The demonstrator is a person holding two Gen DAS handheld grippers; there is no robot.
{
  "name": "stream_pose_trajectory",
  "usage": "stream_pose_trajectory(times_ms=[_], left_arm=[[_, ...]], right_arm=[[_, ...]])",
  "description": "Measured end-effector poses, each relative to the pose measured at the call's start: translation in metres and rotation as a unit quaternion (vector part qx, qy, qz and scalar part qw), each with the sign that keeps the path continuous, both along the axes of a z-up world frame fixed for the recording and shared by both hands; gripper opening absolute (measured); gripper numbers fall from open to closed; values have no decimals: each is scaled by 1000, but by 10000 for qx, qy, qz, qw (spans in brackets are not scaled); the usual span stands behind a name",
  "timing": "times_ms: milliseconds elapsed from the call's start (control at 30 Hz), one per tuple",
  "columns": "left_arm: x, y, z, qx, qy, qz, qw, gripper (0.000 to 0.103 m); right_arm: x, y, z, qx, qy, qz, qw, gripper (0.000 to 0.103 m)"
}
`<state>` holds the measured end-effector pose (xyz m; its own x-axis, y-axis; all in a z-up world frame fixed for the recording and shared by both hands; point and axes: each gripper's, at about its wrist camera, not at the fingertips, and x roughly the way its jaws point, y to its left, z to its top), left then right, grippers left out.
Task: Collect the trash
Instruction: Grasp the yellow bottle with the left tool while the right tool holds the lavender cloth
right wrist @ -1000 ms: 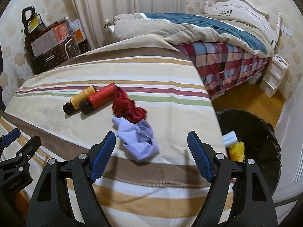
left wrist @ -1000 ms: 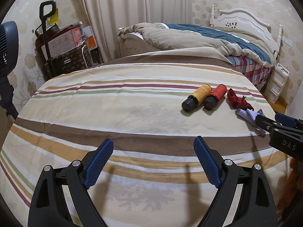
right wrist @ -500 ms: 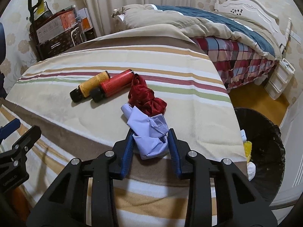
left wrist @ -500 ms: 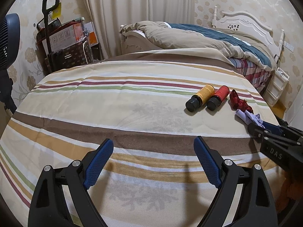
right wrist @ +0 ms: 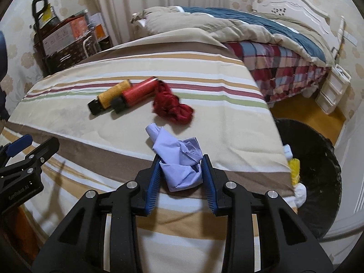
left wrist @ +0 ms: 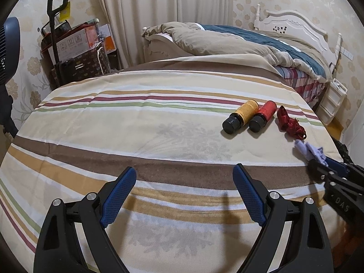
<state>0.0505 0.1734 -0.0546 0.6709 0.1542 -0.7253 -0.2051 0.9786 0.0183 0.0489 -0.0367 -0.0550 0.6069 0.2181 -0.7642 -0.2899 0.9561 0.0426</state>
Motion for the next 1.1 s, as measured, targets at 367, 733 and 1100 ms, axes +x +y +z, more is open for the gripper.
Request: stream_pose_trajectory(times_ms=[367,733,1100], left_arm=[[7,-5,0,66,8,-102,9999,86],[37,-8,-1,132,69,-259,9996,86],[76,-11,-2,163,147,-464,9987,86]], right_arm=[[13,-26,0,-1,-7,-568,9984,34],[44,-21,-1,-11,15,-606,9982,34],[62,-14,-1,-24,33,-541,9985,36]])
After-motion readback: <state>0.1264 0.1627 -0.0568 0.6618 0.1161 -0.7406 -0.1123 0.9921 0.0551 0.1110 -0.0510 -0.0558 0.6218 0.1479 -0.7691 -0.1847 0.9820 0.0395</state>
